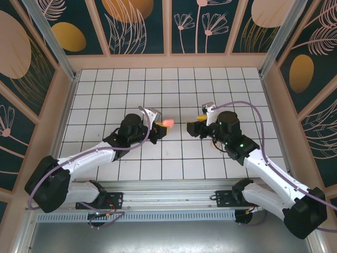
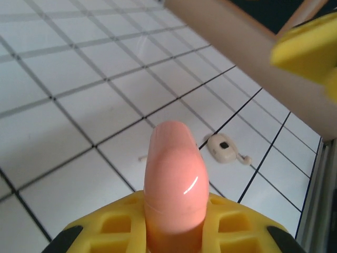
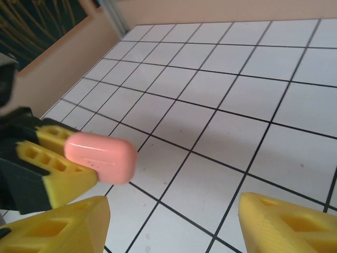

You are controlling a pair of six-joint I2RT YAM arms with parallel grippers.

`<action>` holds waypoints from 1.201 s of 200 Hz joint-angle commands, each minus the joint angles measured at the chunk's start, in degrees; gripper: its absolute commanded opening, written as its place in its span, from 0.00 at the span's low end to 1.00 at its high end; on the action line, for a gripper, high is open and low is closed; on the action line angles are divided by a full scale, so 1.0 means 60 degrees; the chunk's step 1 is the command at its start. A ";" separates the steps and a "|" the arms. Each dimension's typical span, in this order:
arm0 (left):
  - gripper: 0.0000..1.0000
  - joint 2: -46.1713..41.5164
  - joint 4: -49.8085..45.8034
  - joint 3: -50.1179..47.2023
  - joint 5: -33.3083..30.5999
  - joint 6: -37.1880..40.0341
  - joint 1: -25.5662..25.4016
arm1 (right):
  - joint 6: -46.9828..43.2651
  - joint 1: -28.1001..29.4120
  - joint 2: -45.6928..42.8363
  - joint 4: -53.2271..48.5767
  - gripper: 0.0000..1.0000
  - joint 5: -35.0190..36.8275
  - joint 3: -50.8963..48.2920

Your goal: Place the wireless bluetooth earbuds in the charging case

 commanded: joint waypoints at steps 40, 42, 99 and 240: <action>0.07 0.2618 -0.2382 0.2581 0.1492 -0.1798 0.0369 | 0.1856 -0.0072 0.0360 -0.0155 0.66 0.0876 -0.0078; 0.07 0.2706 -0.2411 0.2671 0.1518 -0.1832 0.0374 | 0.1864 -0.0072 0.0375 -0.0156 0.66 0.0877 -0.0078; 0.06 0.4620 -0.2546 0.4163 0.2006 -0.2464 0.0765 | 0.1932 -0.0086 0.0783 -0.0199 0.66 0.0864 -0.0085; 0.07 0.6848 -0.1647 0.5199 0.2651 -0.3549 0.1655 | 0.1257 -0.0155 0.1605 -0.0567 0.67 0.0726 0.0506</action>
